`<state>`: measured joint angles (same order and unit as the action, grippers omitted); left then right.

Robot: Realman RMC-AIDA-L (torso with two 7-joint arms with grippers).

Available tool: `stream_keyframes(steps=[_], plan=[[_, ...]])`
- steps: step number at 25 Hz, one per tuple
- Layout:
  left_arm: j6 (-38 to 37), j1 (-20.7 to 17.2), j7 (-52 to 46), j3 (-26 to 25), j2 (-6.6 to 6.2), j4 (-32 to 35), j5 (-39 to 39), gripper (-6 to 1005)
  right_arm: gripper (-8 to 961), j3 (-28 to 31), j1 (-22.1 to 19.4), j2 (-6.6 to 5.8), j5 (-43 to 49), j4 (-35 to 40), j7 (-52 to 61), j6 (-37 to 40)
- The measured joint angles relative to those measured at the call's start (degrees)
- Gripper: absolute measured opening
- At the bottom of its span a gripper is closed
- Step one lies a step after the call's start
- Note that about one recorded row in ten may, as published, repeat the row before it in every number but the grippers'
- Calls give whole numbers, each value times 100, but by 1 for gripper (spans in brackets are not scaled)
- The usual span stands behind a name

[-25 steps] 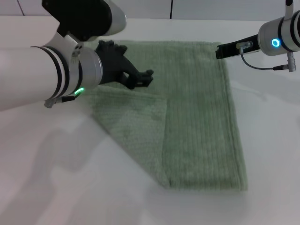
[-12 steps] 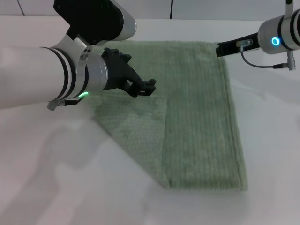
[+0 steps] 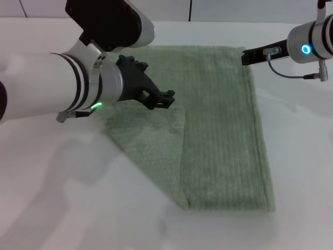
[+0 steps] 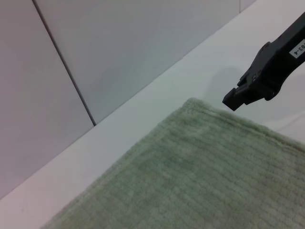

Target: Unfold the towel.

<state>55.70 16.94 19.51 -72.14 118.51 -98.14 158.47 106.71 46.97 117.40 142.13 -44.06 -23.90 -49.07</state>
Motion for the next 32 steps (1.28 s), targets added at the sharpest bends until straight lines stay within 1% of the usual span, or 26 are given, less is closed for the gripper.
stream_keyframes(steps=[11, 15, 24, 32], plan=[[-32, 198, -8, 160, -3, 310, 0, 820, -1, -32, 59, 5, 0, 374, -12, 325], [-32, 210, -4, 185, -4, 313, 0, 820, 0, -106, 62, 10, -24, 486, -15, 492], [-32, 222, 1, 220, -4, 313, 1, 820, 0, -125, 67, 22, -48, 508, -18, 521], [-35, 230, 6, 325, 3, 335, 0, 820, 0, -175, 67, 35, -48, 672, -18, 644]])
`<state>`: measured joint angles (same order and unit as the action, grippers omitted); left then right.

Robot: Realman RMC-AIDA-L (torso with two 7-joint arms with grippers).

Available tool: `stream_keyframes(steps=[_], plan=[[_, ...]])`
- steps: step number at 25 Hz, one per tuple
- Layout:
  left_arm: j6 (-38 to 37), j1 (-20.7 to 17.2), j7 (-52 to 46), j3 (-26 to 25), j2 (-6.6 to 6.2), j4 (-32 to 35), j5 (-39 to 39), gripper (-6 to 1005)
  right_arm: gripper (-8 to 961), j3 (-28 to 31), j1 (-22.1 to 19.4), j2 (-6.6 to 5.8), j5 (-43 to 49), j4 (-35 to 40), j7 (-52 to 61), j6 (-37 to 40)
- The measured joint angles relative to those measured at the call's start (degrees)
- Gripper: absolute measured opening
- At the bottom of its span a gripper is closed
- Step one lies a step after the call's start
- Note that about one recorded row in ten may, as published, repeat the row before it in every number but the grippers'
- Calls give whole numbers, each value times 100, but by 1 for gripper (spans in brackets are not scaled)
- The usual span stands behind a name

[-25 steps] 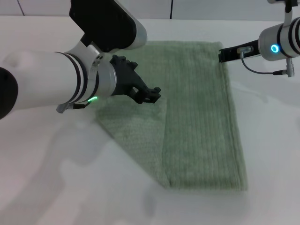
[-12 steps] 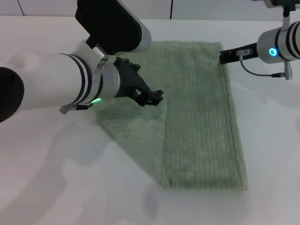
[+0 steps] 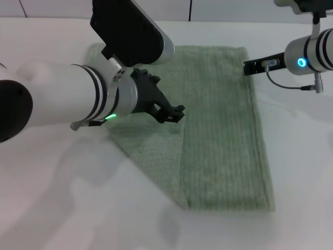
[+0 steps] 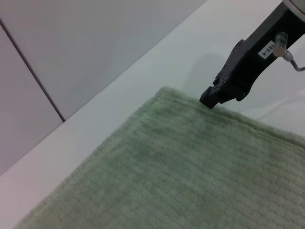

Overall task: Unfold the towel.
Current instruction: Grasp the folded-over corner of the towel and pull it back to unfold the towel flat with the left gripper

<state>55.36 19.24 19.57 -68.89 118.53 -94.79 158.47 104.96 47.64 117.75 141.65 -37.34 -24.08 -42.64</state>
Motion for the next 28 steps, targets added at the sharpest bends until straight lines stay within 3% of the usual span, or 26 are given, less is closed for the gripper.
stream_keyframes(steps=[28], plan=[[-87, 109, -24, 351, 3, 60, 1, 819, 0, -11, 44, 12, 25, 77, 0, -20]])
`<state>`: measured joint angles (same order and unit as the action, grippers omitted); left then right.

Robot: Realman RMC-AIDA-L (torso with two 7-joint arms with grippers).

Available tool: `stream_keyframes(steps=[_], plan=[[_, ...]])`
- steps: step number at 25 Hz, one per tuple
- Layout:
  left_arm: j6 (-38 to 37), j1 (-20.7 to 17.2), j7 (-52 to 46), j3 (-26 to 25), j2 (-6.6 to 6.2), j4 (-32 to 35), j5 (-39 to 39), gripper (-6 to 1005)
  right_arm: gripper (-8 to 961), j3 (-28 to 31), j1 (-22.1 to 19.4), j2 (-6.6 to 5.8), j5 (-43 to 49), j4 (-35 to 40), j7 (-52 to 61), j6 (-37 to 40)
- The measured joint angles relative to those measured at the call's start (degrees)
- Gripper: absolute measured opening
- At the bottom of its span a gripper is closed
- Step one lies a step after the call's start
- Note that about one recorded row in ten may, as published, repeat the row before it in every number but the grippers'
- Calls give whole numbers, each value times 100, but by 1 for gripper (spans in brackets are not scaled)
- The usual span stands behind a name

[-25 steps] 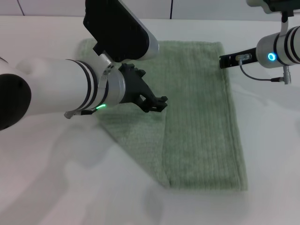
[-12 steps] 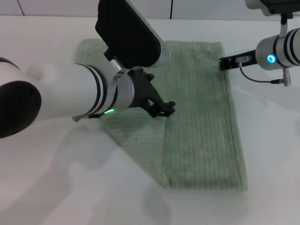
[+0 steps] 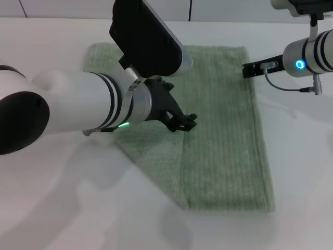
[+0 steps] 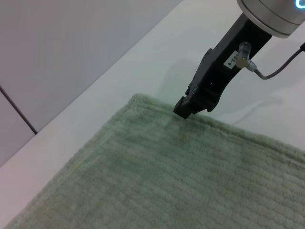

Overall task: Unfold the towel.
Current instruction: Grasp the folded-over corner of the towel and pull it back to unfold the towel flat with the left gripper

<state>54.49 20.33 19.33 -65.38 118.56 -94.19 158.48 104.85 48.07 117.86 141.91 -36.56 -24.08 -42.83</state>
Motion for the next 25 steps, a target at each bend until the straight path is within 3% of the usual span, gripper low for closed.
stream_keyframes(steps=[12, 25], plan=[[-313, 67, 22, 74, -3, 282, 36, 819, 0, 0, 9, 0, 13, 67, 1, 46], [-650, 795, -348, 255, 19, 1411, -4, 819, -1, 9, 3, 0, 11, 50, 11, 20]])
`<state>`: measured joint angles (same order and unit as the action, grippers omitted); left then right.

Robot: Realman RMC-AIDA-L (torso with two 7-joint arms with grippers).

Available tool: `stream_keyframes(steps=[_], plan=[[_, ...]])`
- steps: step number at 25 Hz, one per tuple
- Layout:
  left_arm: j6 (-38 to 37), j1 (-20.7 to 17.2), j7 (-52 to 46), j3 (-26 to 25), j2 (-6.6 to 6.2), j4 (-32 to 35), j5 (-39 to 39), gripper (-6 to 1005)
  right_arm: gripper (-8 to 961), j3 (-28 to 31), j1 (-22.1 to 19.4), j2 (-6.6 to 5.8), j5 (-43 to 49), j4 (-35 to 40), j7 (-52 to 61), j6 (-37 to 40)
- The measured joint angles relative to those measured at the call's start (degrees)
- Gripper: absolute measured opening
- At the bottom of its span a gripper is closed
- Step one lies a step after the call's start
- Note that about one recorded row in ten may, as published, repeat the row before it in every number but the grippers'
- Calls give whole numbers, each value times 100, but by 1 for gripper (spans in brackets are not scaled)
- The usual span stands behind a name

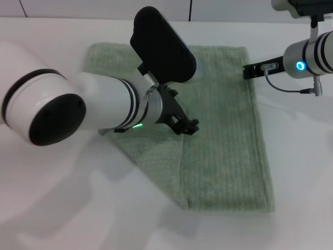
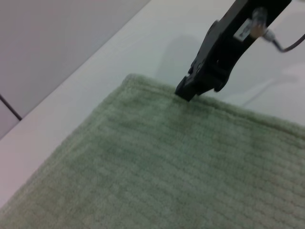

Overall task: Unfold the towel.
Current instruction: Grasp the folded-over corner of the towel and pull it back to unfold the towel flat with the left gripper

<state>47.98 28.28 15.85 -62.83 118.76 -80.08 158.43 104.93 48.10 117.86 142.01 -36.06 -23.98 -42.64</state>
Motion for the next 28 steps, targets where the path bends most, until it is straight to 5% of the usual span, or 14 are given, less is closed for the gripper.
stream_keyframes(steps=[28], plan=[[-323, 670, -369, 61, 7, 1129, -3, 818, 0, 0, 6, 0, -4, -33, 43, -35]])
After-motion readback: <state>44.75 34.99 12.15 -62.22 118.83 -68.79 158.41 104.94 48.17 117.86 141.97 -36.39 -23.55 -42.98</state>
